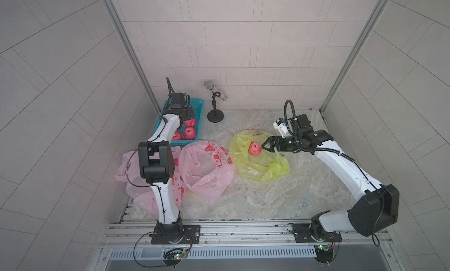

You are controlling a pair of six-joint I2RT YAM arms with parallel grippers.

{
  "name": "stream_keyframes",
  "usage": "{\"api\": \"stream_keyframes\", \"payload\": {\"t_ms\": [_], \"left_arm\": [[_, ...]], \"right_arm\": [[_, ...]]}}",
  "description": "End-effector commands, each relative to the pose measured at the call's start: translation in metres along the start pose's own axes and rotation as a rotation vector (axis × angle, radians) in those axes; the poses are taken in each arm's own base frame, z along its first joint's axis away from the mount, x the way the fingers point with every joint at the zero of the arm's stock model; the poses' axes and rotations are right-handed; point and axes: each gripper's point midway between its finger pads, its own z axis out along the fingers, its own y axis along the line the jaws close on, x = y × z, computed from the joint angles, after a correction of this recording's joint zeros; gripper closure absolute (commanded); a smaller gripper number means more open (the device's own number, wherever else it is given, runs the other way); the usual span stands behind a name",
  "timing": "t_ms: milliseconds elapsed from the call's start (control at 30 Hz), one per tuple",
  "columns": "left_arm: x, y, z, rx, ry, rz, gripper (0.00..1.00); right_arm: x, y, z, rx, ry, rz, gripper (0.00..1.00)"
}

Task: Untie the knot of a plastic bag & take out the apple
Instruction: Place the apple in the basket.

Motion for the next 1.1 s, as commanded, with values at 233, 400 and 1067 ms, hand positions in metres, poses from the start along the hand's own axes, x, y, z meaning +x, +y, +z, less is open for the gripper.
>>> {"api": "stream_keyframes", "payload": {"t_ms": [233,400,1067], "left_arm": [[0.009,0.023,0.02,-0.127,0.086,0.031,0.91],[0.026,0.028,0.03,-0.147,0.137,0.043,0.91],[0.049,0.041,0.077,-0.133,0.178,-0.003,0.71]], "right_arm": [[-0.025,-0.016,0.016,0.009,0.027,0.027,0.0],[-0.031,-0.02,0.026,0.008,0.042,0.032,0.0],[-0.045,-0.022,0.042,-0.009,0.05,0.044,0.01]]}}
